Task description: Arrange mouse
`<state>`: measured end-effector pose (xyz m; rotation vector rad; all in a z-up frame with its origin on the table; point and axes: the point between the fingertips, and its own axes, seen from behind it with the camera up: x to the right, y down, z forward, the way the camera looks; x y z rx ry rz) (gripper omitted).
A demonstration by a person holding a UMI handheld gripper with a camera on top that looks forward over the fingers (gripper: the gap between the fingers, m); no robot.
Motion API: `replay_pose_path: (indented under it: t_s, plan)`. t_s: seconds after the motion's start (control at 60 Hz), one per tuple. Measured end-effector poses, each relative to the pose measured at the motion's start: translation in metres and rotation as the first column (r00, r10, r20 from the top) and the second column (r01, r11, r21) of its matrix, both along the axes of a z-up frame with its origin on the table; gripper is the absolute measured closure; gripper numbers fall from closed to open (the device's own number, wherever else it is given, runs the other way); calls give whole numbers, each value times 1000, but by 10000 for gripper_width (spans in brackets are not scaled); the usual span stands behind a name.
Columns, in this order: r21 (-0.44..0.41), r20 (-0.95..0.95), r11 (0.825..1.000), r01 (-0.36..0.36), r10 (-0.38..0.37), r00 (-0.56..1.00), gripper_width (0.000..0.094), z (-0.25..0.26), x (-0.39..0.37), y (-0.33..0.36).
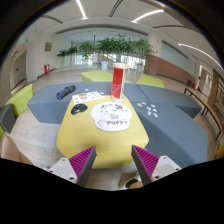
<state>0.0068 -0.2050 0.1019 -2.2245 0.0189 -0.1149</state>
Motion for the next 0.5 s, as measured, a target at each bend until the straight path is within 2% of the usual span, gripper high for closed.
replay_pose_path:
  t_s: [0.217, 0.5]
  plan:
    - [-37, 10, 999, -33, 33, 999, 156, -17, 0, 8]
    - [36, 2, 989, -143, 143, 990, 157, -15, -49, 84]
